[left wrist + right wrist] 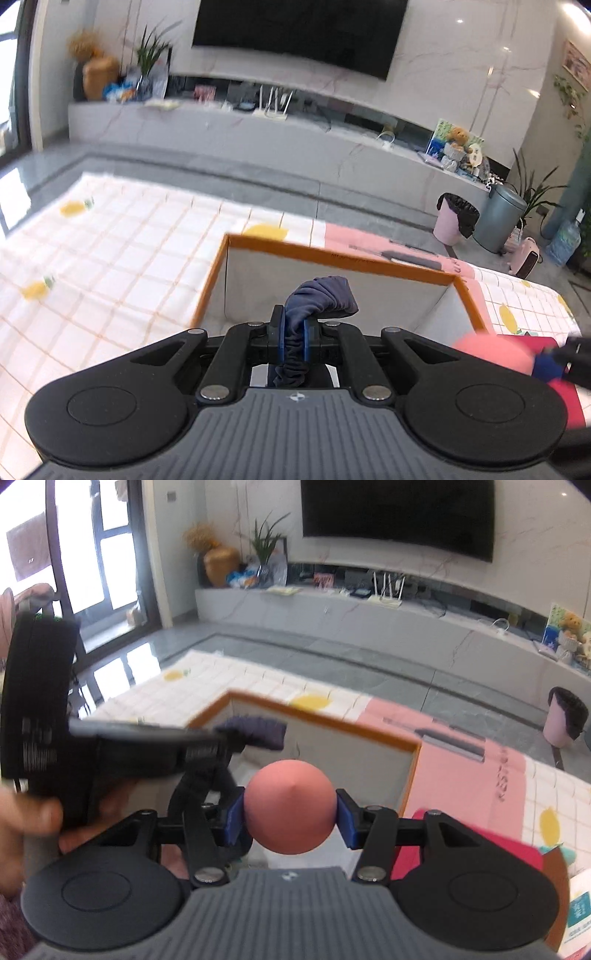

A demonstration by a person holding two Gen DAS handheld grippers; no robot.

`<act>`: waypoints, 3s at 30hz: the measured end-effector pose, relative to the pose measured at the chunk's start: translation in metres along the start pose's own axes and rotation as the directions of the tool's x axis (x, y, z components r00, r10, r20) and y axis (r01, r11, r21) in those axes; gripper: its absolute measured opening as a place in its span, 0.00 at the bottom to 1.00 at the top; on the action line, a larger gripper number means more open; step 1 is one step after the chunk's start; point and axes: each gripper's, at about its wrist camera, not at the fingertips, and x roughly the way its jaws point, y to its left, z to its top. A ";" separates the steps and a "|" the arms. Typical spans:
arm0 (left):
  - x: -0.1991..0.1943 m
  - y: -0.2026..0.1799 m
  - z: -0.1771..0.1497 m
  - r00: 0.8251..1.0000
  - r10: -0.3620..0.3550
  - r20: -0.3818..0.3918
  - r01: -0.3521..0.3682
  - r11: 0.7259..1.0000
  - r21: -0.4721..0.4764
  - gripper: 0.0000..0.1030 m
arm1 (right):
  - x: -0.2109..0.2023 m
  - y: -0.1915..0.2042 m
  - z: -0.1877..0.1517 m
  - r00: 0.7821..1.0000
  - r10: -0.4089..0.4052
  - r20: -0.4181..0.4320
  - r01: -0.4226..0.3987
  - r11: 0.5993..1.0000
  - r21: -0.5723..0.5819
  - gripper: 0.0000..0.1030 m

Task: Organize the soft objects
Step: 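Open left tool over the box while right tool releases the pink ball into it, then move both tools back toward the pile of soft items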

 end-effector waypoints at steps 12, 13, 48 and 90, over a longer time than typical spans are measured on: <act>0.019 0.002 -0.020 0.979 0.089 -0.185 -0.063 0.988 0.142 0.25 | 0.014 -0.006 -0.024 0.999 0.019 -0.027 -0.018 1.000 0.015 0.50; 0.019 0.001 -0.021 0.978 0.080 -0.192 -0.050 0.986 0.156 0.29 | 0.015 -0.004 -0.024 0.999 0.018 -0.031 -0.018 1.000 0.011 0.50; -0.028 0.046 0.006 0.975 -0.183 -0.124 0.178 0.983 -0.050 0.72 | 0.019 0.022 -0.040 0.895 0.360 -0.264 -0.343 0.933 0.109 0.46; -0.108 0.005 0.024 0.974 -0.223 0.044 0.221 0.974 0.040 0.72 | -0.094 -0.001 -0.003 1.000 -0.001 0.017 -0.002 0.984 0.176 0.97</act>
